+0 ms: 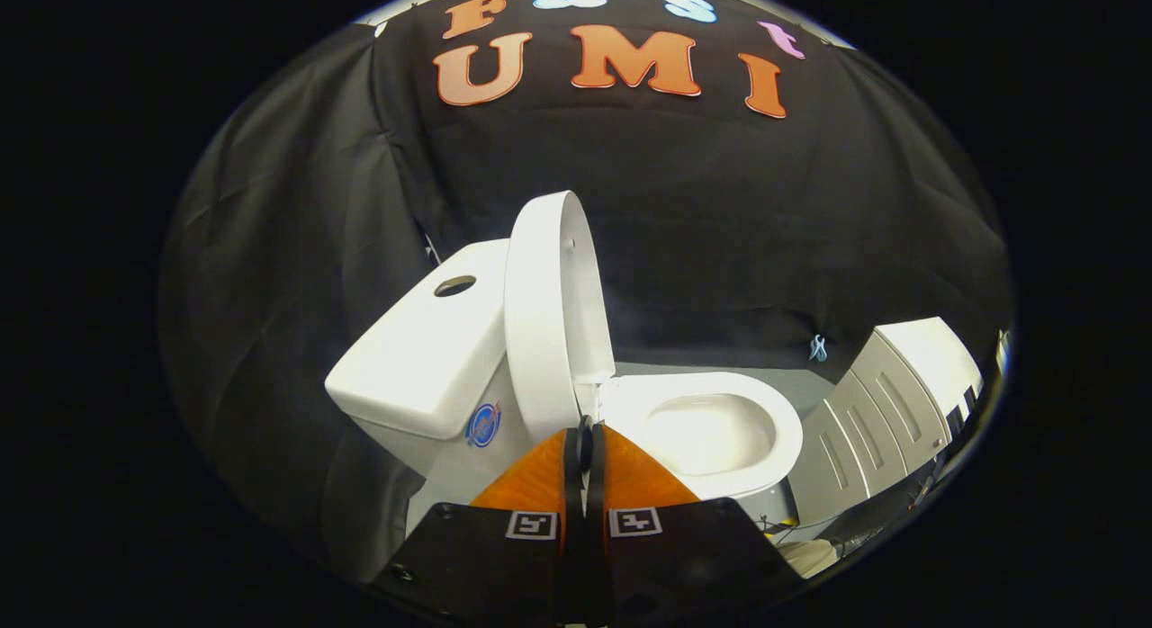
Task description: Open the toilet lid.
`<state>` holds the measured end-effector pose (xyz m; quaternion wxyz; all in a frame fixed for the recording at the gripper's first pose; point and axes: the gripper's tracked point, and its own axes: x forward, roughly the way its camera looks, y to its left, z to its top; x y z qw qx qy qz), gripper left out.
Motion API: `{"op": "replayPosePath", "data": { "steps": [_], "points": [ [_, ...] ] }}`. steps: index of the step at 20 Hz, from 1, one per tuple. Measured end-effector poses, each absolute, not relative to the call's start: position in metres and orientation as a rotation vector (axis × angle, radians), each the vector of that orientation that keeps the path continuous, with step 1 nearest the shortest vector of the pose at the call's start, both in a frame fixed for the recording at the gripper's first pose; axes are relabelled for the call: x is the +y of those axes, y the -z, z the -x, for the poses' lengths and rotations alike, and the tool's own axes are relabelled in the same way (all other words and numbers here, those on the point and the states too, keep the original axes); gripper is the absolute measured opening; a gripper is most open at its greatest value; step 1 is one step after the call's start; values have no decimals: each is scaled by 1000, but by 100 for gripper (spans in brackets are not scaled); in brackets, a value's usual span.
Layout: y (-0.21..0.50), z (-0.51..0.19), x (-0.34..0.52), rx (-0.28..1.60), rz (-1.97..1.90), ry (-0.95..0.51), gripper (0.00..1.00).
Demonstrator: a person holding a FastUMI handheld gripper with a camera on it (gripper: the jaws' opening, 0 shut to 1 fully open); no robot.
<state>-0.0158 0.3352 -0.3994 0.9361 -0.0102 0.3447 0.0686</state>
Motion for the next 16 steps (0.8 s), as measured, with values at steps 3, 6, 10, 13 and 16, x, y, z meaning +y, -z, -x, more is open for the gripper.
{"op": "replayPosePath", "data": {
  "steps": [3, 6, 10, 13, 16],
  "points": [
    [402, 18, 348, 704, 34, -160, 7],
    [402, 18, 357, 699, 54, -168, 8],
    [404, 19, 365, 699, 56, -169, 7],
    [403, 17, 364, 688, 80, -168, 8],
    [402, 18, 359, 684, 95, -181, 8]
  ]
}}
